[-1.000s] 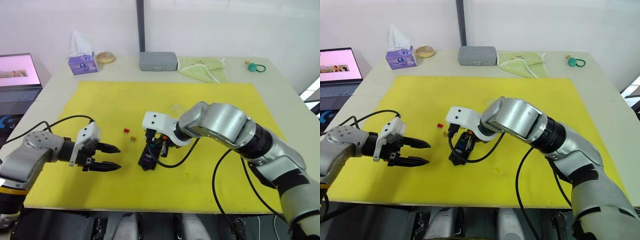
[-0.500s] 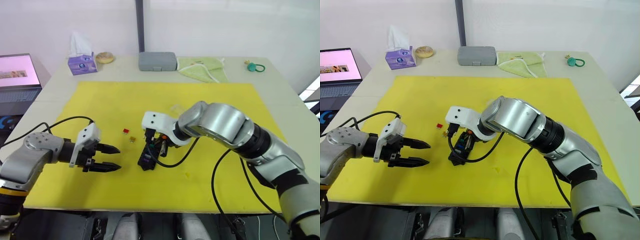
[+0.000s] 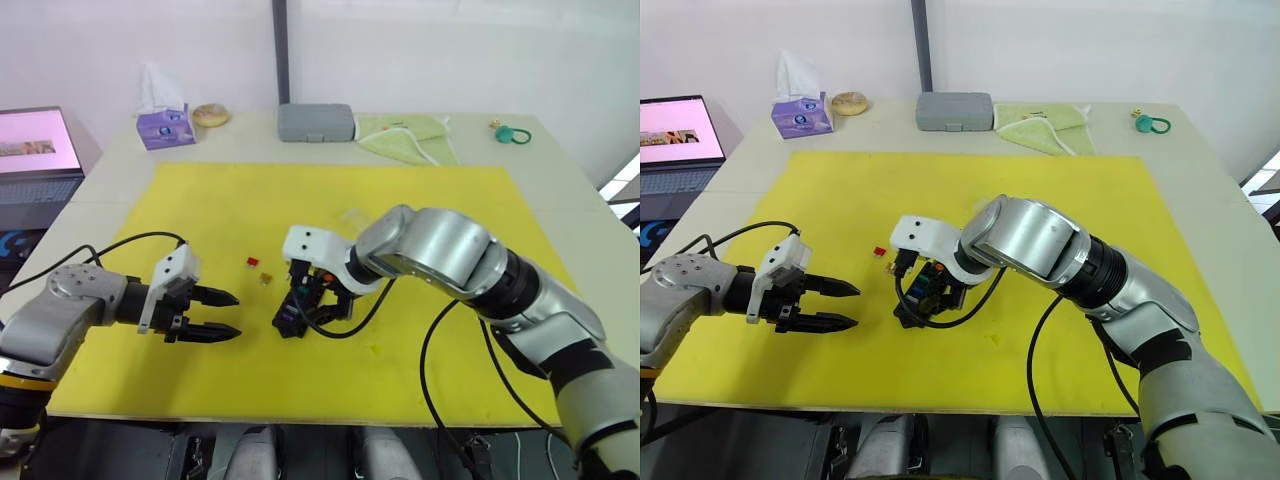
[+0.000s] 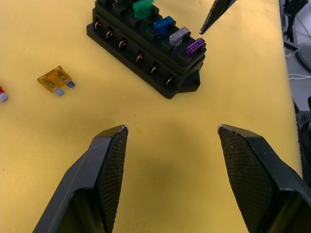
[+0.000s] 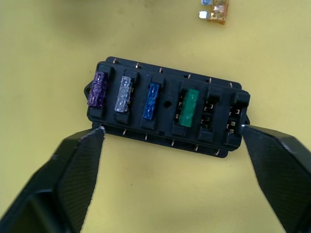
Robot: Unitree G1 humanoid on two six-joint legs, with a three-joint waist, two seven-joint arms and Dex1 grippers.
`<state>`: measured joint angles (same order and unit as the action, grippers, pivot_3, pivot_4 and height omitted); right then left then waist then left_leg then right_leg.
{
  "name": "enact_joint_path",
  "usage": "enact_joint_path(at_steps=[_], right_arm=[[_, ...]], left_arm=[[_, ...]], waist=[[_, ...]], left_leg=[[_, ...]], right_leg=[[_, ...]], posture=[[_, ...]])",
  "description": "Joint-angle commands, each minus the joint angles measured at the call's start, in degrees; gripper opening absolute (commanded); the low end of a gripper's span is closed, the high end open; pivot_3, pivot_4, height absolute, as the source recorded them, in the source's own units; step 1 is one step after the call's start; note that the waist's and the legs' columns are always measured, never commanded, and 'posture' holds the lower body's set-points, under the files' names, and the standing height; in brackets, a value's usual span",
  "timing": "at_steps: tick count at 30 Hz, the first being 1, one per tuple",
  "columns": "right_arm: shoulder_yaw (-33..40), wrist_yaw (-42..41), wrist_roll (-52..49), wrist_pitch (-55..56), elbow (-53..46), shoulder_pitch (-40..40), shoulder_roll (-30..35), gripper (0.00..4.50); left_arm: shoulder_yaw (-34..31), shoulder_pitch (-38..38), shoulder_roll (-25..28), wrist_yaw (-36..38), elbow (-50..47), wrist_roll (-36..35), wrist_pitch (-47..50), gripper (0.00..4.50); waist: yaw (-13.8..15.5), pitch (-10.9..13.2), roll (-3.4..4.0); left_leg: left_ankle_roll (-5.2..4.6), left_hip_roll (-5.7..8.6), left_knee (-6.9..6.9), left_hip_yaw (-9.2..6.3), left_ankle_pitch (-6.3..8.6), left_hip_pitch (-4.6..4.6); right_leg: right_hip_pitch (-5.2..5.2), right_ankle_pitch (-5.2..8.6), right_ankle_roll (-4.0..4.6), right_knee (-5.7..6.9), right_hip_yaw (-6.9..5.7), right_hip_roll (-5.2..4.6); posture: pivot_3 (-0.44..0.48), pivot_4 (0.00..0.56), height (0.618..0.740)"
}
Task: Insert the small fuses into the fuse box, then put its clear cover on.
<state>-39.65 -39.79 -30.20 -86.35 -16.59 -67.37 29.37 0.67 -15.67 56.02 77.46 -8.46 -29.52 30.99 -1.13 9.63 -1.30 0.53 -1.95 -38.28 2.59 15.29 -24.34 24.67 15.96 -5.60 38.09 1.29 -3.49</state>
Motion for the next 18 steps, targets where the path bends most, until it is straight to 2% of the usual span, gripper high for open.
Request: enact_joint_path(at_steps=[1, 7, 9, 12, 15, 17, 18], right_arm=[[2.8, -0.4, -0.1, 0.3, -2.5, -1.0, 1.4, 4.47], [8.3, -3.3, -1.8, 3.7, -8.4, 1.6, 7.8, 4.47], [14.1, -4.3, -3.1, 8.4, -11.8, 6.7, 9.0, 4.47], [21.7, -4.4, -1.3, 21.8, -15.8, 17.6, 10.0, 4.47], [28.0, -1.5, 1.7, 35.8, -16.8, 27.4, 6.5, 3.65], [28.1, -0.8, 2.9, 38.5, -16.2, 30.6, 5.6, 2.81], [27.4, -0.8, 3.6, 40.0, -15.4, 31.8, 5.3, 2.22]], left_arm=[[-2.2, -0.2, 0.6, 0.2, -0.5, -0.8, -0.3, 3.12], [-3.1, -0.7, 1.4, 0.9, 0.1, -1.2, 0.0, 3.12], [-3.9, -2.2, 1.9, 1.3, 1.6, -1.3, 0.1, 3.12], [-4.4, -5.6, 2.6, 2.2, 5.7, -0.6, -0.5, 3.12], [-3.5, -8.6, 3.3, 3.6, 9.8, 0.8, -1.8, 3.12], [-2.5, -10.1, 3.2, 4.6, 12.0, 1.8, -2.6, 3.12], [-2.0, -10.6, 3.1, 5.1, 12.7, 2.1, -2.8, 3.12]], waist=[[0.0, 0.0, 0.0], [0.1, 0.0, 0.0], [0.1, 0.0, -0.02], [0.4, 0.0, -0.04], [0.2, 0.0, -0.04], [0.0, 0.0, -0.04], [0.0, 0.0, -0.04]], left_leg=[[0.0, 0.0, 0.0, 0.0, 0.0, 0.0], [0.0, 0.0, 0.0, 0.0, 0.0, -0.01], [0.0, 0.0, 0.0, -0.01, 0.0, -0.01], [0.0, 0.01, 0.01, 0.01, 0.0, -0.01], [0.0, 0.04, 0.01, 0.07, 0.0, -0.01], [0.0, 0.03, 0.0, 0.09, 0.0, 0.0], [0.0, 0.02, 0.01, 0.1, 0.0, 0.02]], right_leg=[[0.0, 0.0, 0.0, 0.0, 0.0, 0.0], [0.0, 0.0, 0.0, -0.01, 0.0, -0.01], [-0.01, 0.0, 0.0, -0.03, -0.01, -0.01], [-0.09, 0.0, 0.0, -0.09, -0.14, 0.01], [-0.1, 0.0, -0.01, -0.09, -0.11, 0.0], [-0.09, 0.0, -0.01, -0.07, -0.1, 0.04], [-0.09, 0.0, -0.01, -0.05, -0.09, 0.06]], posture=[[0.0, 0.15, 0.737], [0.0, 0.15, 0.737], [0.0, 0.15, 0.737], [0.0, 0.15, 0.737], [0.0, 0.15, 0.737], [0.0, 0.15, 0.737], [0.0, 0.15, 0.737]])
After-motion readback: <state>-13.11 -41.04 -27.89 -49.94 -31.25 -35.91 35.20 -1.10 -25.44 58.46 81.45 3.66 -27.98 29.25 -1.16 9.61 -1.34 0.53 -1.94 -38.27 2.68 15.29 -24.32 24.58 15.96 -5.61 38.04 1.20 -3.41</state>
